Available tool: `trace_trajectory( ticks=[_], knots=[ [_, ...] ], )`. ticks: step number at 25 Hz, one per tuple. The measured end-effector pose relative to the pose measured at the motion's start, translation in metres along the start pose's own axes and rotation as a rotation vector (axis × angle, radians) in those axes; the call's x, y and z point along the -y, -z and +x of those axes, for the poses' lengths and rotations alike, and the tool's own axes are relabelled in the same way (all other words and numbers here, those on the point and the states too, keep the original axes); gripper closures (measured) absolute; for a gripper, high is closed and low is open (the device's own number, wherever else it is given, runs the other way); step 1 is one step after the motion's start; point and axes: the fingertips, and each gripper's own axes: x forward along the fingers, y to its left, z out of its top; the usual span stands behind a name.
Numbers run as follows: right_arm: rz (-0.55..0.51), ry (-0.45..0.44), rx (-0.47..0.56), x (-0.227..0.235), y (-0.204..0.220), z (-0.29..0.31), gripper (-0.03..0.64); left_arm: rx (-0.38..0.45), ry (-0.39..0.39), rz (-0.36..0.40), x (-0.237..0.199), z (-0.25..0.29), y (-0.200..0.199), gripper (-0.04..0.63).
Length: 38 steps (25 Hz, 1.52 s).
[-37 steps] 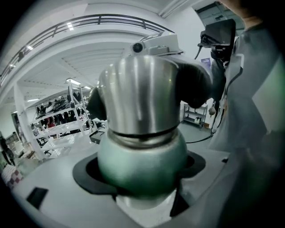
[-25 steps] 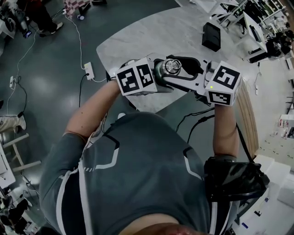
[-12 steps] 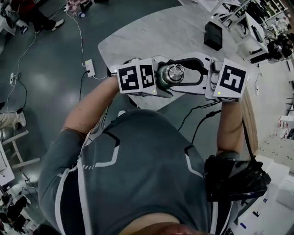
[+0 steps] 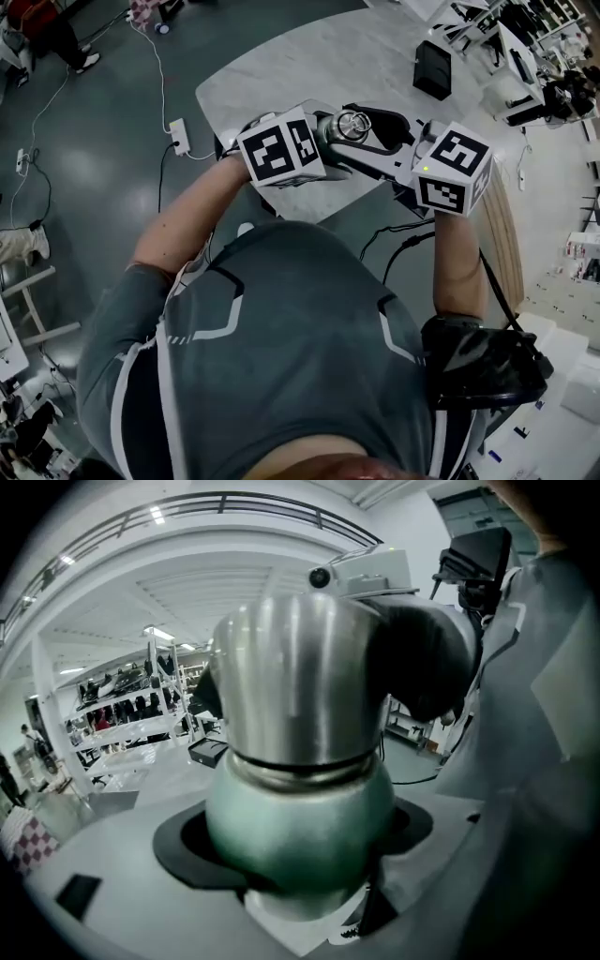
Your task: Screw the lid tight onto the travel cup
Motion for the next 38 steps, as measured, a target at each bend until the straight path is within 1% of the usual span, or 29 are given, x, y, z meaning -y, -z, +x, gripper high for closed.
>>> trace_trajectory(
  ticks=[2, 4, 6, 8, 9, 11, 13, 15, 16, 17, 18, 20, 22, 23, 25, 28, 29, 31, 32, 33, 35, 38],
  knots=[
    [0.004, 0.01, 0.003, 0.0, -0.002, -0.001, 0.341, 0.009, 0.002, 0.011, -0.001, -0.001, -0.002, 0.197],
    [-0.032, -0.016, 0.008, -0.006, -0.003, -0.003, 0.341, 0.02, 0.017, 0.036, 0.004, -0.003, -0.005, 0.197],
    [-0.087, -0.099, 0.022, -0.017, -0.006, -0.006, 0.341, 0.052, 0.074, 0.071, 0.015, -0.007, -0.011, 0.197],
    [-0.166, -0.211, 0.036, -0.03, -0.009, -0.01, 0.341, 0.084, 0.151, 0.105, 0.028, -0.012, -0.017, 0.197],
    [-0.222, -0.266, 0.031, -0.038, -0.01, -0.012, 0.341, 0.093, 0.189, 0.128, 0.035, -0.014, -0.019, 0.197],
    [-0.315, -0.356, -0.019, -0.05, -0.007, -0.016, 0.341, 0.105, 0.253, 0.192, 0.045, -0.017, -0.02, 0.196],
    [-0.315, -0.406, -0.075, -0.053, -0.003, -0.019, 0.341, 0.123, 0.286, 0.229, 0.049, -0.017, -0.021, 0.196],
    [-0.314, -0.431, -0.057, -0.051, -0.005, -0.019, 0.341, 0.129, 0.278, 0.214, 0.047, -0.015, -0.022, 0.196],
    [-0.323, -0.421, -0.036, -0.049, -0.007, -0.018, 0.341, 0.118, 0.253, 0.195, 0.043, -0.013, -0.021, 0.197],
    [-0.323, -0.383, -0.03, -0.045, -0.008, -0.017, 0.341, 0.099, 0.215, 0.172, 0.038, -0.011, -0.02, 0.196],
    [-0.302, -0.326, -0.036, -0.039, -0.008, -0.015, 0.341, 0.076, 0.166, 0.146, 0.032, -0.009, -0.019, 0.197],
    [-0.207, -0.21, -0.04, -0.024, -0.007, -0.011, 0.341, 0.029, 0.058, 0.098, 0.016, -0.007, -0.015, 0.196],
    [-0.102, -0.129, -0.018, -0.009, -0.006, -0.004, 0.341, -0.006, -0.021, 0.056, 0.0, -0.005, -0.006, 0.197],
    [-0.064, -0.097, -0.005, -0.003, -0.005, -0.001, 0.341, -0.021, -0.047, 0.04, -0.006, -0.004, -0.001, 0.196],
    [-0.015, -0.047, 0.014, 0.003, -0.002, 0.002, 0.341, -0.035, -0.068, 0.033, -0.011, -0.003, 0.004, 0.196],
    [0.029, -0.013, 0.027, 0.004, -0.003, 0.0, 0.341, -0.025, -0.063, 0.041, -0.01, -0.003, 0.002, 0.196],
    [0.027, -0.009, 0.031, 0.003, -0.004, -0.001, 0.341, -0.019, -0.057, 0.041, -0.009, -0.004, 0.0, 0.196],
    [-0.01, -0.021, 0.05, -0.002, -0.009, -0.003, 0.341, 0.011, -0.028, 0.042, -0.004, -0.007, -0.006, 0.196],
    [-0.04, -0.042, 0.066, -0.006, -0.011, -0.004, 0.335, 0.031, -0.006, 0.04, -0.001, -0.009, -0.01, 0.197],
    [-0.064, -0.07, 0.088, -0.011, -0.016, -0.006, 0.31, 0.054, 0.02, 0.038, 0.003, -0.012, -0.014, 0.196],
    [-0.077, -0.138, 0.16, -0.019, -0.028, -0.014, 0.296, 0.108, 0.075, 0.03, 0.012, -0.021, -0.023, 0.196],
    [-0.09, -0.28, 0.276, -0.034, -0.044, -0.024, 0.295, 0.199, 0.177, 0.03, 0.028, -0.041, -0.038, 0.196]
  ],
)
